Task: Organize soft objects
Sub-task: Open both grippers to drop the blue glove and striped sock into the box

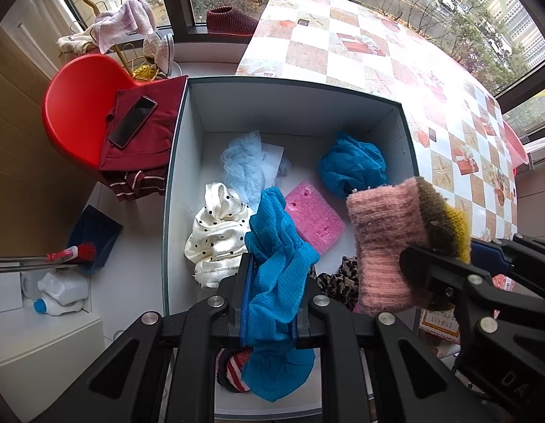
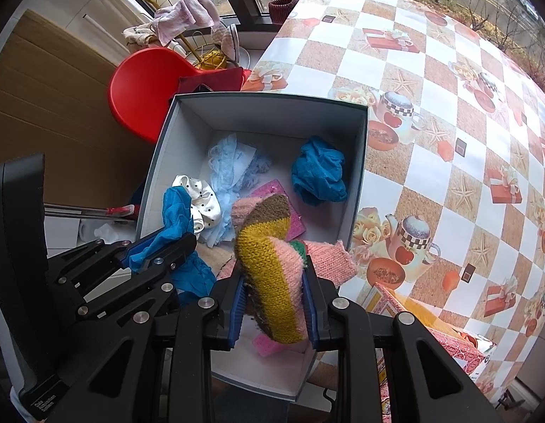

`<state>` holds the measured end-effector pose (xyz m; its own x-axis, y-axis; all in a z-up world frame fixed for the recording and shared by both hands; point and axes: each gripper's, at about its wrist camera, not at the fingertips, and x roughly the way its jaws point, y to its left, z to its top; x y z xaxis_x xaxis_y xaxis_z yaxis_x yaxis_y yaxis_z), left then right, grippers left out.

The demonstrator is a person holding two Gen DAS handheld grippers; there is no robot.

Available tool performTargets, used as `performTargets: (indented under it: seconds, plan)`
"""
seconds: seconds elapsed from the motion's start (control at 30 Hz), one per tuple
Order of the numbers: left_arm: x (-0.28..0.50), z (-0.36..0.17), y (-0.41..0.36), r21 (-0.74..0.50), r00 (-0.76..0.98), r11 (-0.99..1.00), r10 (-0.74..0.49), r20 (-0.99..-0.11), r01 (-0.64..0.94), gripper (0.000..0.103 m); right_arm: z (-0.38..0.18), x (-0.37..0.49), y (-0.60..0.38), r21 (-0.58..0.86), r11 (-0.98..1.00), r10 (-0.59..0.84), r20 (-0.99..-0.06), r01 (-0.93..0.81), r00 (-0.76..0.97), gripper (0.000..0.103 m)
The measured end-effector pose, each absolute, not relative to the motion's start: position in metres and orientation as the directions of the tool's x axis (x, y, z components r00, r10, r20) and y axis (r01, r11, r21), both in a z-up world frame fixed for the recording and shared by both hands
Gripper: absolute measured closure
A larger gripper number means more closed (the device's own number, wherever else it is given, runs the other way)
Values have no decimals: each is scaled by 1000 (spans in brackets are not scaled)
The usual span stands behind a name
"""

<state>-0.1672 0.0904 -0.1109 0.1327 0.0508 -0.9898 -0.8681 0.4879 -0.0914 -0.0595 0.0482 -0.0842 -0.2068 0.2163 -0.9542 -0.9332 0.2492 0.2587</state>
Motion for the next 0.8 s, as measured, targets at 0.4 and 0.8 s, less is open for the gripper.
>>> performTargets:
  seconds: [0.4, 0.8]
  plan:
    - [-166, -112, 92, -92, 130, 494, 43, -991, -864, 85, -86, -54, 54, 252, 266, 213, -957, -931, -198, 74]
    - [-159, -113, 76, -49, 104, 569, 65, -992, -821, 18, -80, -52, 53, 247, 267, 215, -958, -932, -192, 17]
